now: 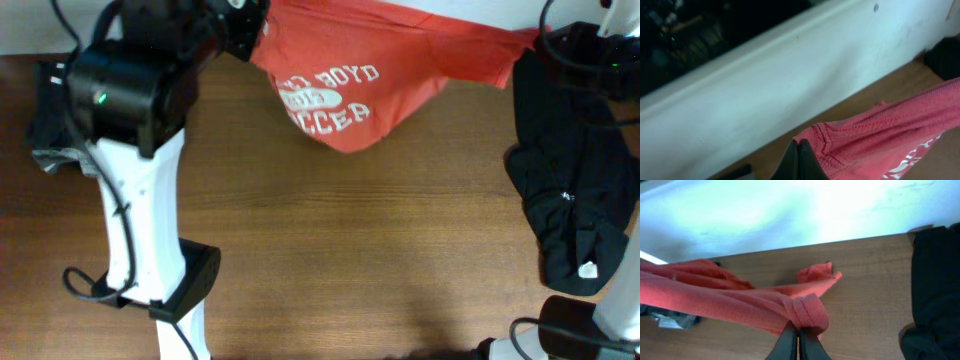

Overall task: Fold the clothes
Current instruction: 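Lift the t-shirt with both grippers and lay it back down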

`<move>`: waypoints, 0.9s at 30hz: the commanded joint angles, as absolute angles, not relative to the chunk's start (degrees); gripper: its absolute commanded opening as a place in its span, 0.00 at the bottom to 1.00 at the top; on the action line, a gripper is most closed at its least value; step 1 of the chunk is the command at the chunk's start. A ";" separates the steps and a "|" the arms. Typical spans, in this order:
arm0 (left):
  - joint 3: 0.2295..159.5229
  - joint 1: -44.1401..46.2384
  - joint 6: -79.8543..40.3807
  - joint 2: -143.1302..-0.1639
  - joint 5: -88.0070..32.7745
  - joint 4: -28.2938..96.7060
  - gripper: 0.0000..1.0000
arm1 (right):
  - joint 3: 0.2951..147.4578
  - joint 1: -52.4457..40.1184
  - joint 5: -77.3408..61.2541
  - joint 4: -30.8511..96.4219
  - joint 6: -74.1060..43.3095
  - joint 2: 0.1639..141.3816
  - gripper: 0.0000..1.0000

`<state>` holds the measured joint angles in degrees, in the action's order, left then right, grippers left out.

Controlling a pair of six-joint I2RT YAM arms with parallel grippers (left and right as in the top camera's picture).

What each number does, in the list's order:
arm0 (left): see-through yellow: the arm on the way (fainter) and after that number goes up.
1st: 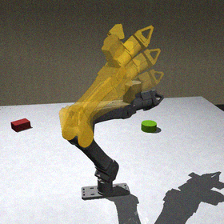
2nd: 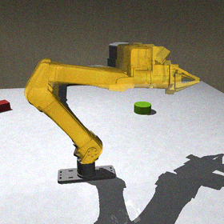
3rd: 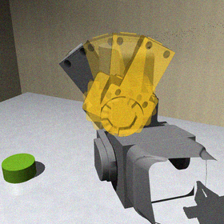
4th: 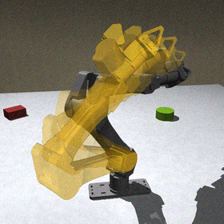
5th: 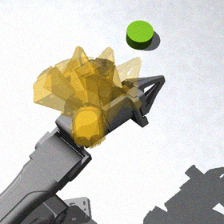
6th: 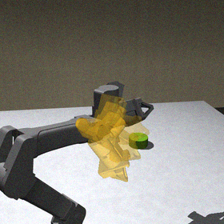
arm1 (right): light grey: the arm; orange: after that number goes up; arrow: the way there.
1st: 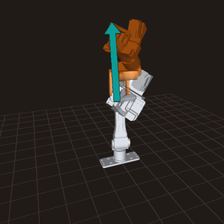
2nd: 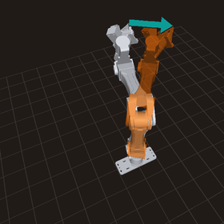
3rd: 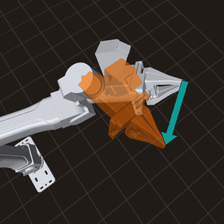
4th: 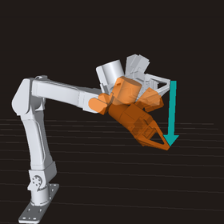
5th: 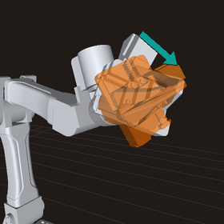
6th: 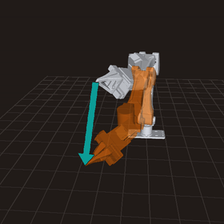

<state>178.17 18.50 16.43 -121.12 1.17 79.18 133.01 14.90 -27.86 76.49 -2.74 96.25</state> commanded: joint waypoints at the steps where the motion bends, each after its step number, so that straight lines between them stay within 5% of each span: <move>1: 179.70 14.61 15.86 -117.60 12.86 79.11 0.00 | 136.16 17.26 -18.90 79.46 -1.67 95.70 0.04; 27: 179.43 25.10 13.08 -108.31 -3.27 71.05 0.00 | 145.58 27.81 -16.86 86.32 -0.62 76.86 0.04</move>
